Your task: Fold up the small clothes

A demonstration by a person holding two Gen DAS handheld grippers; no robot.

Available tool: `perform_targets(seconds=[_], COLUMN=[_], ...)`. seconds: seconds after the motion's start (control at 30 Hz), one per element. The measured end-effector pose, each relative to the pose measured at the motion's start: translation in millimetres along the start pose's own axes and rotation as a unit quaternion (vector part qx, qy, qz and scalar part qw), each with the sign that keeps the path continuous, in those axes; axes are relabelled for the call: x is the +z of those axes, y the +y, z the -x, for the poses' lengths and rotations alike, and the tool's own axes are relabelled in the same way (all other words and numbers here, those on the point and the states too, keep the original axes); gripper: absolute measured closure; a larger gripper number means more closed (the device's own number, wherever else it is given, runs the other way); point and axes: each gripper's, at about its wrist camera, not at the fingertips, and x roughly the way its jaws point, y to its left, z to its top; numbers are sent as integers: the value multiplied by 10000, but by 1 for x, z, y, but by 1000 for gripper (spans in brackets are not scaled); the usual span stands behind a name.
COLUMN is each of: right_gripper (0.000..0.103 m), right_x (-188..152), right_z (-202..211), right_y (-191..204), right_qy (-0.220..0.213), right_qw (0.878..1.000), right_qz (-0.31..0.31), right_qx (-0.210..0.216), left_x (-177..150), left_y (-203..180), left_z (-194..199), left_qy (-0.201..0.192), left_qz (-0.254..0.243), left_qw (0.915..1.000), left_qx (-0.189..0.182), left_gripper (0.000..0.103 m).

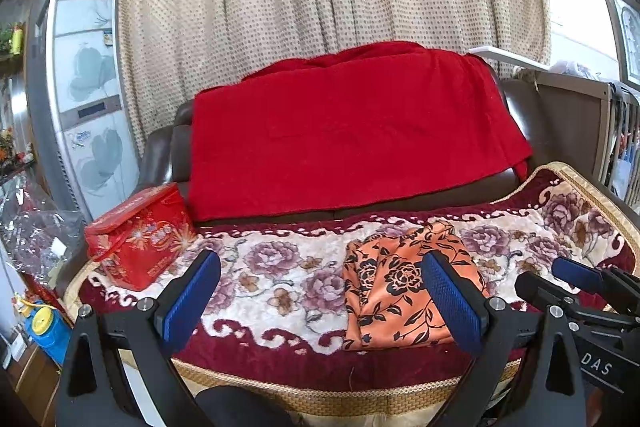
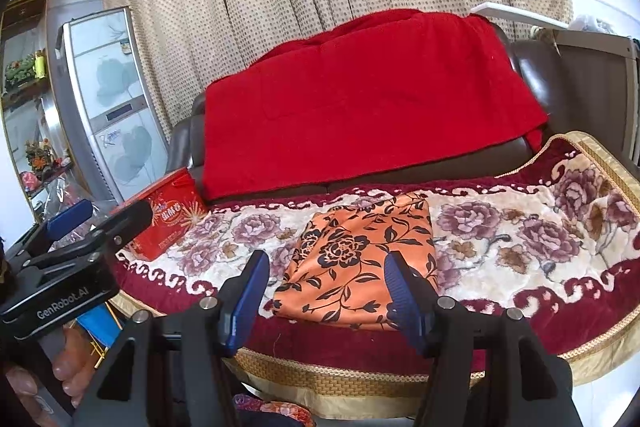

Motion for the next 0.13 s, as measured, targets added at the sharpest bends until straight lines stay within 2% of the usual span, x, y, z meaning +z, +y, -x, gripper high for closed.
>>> perform_targets(seconds=[0.13], right_gripper=[39], right_x=[8], right_z=[-29], right_y=[-17], right_qy=[135], right_qw=[9999], right_qz=[-60], right_qx=[7], left_x=[2], left_y=[5], left_z=[-41], left_qy=[42], left_qz=[84], left_qw=[9999], left_qx=[-86], left_gripper=[3])
